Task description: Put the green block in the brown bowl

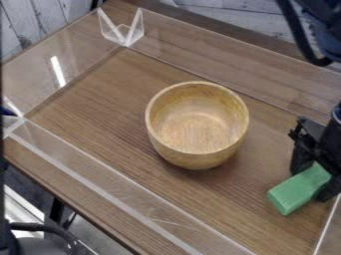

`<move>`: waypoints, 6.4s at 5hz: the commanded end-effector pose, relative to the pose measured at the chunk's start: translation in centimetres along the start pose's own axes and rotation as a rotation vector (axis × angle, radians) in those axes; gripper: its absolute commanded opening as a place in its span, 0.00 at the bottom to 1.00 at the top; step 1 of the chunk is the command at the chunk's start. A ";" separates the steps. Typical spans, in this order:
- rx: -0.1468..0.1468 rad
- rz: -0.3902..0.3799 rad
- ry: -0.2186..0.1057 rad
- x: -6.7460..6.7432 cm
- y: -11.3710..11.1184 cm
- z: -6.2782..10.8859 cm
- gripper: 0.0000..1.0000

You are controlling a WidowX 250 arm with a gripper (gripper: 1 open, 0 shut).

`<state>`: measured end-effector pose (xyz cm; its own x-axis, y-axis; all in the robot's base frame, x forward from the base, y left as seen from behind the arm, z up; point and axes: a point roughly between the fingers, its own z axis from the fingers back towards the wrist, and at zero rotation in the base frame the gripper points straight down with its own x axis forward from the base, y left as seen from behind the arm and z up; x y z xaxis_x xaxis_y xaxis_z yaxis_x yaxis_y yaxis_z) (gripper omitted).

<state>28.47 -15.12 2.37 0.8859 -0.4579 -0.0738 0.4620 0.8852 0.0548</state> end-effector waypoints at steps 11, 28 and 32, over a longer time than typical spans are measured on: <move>-0.094 -0.084 0.156 1.1 0.8 1.5 0.00; -0.298 -0.100 0.124 0.4 6.3 5.2 0.00; -0.363 -0.030 0.137 -0.4 6.8 5.4 0.00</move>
<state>30.56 -9.57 4.99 0.8193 -0.4916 -0.2952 0.3957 0.8573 -0.3292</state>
